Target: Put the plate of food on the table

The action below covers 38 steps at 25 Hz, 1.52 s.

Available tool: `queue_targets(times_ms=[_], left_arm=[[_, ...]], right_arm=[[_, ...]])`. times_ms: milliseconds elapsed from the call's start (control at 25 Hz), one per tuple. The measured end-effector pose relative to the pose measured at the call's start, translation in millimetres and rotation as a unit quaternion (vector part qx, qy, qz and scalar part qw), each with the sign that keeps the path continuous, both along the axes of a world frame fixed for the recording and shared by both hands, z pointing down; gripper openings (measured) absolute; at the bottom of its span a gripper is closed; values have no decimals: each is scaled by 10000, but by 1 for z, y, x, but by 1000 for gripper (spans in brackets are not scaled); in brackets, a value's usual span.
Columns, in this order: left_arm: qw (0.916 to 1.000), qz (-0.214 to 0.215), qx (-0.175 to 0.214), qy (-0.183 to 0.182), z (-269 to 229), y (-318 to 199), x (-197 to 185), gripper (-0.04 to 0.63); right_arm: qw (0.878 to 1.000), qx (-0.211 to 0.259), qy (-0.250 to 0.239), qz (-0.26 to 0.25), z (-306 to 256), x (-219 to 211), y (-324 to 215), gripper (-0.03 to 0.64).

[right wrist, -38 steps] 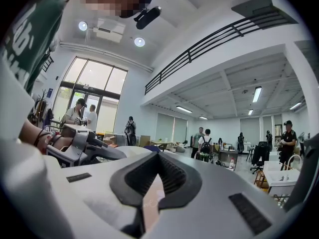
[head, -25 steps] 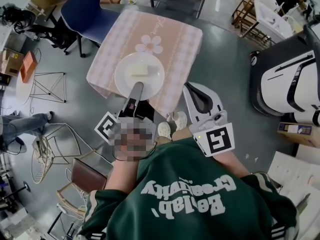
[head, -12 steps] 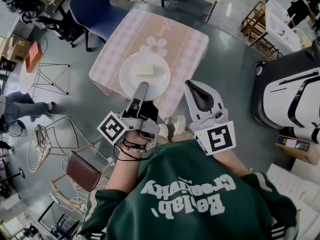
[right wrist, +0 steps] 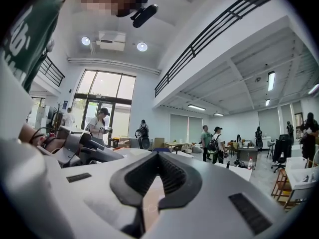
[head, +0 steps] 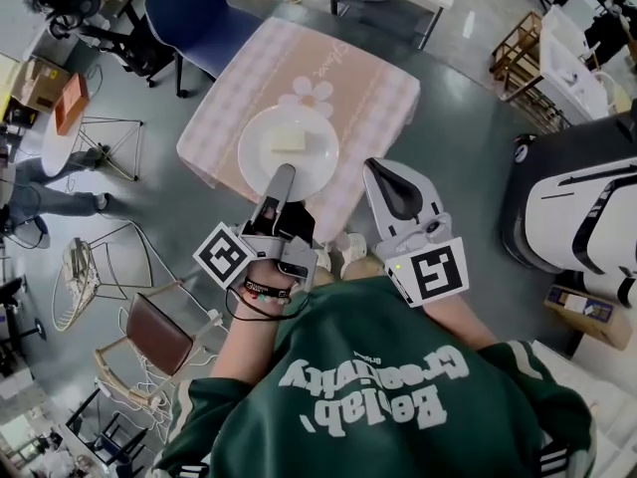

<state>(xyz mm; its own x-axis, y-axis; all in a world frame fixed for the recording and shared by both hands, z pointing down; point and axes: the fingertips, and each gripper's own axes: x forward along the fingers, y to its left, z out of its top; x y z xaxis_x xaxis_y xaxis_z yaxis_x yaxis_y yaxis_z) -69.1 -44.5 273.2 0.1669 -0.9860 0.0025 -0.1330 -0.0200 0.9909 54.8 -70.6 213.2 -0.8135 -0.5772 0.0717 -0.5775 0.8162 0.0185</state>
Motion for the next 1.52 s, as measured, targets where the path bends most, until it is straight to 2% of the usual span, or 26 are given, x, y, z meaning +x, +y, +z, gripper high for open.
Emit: queue_targets(times_ms=[400, 520, 720, 1120, 1280, 1520], left_arm=[[9996, -269, -101, 13, 7, -15, 4, 23], [9993, -338, -139, -31, 9, -19, 5, 23], [9990, -407, -175, -64, 12, -20, 6, 23], [9988, -425, -229, 12, 24, -25, -1, 23], [9991, -350, -228, 81, 30, -32, -12, 23], [9997, -99, -201, 69, 30, -60, -52, 21]], right_arm=[[9992, -3, -72, -403, 6, -2, -22, 15], [9990, -145, -84, -408, 12, -1, -31, 15], [9988, -110, -143, -448, 18, -3, -40, 15], [9989, -282, -138, -359, 34, -12, -50, 15], [9993, -245, -118, -273, 36, -24, -57, 15], [9996, -292, 15, 31, 37, -57, -82, 15]])
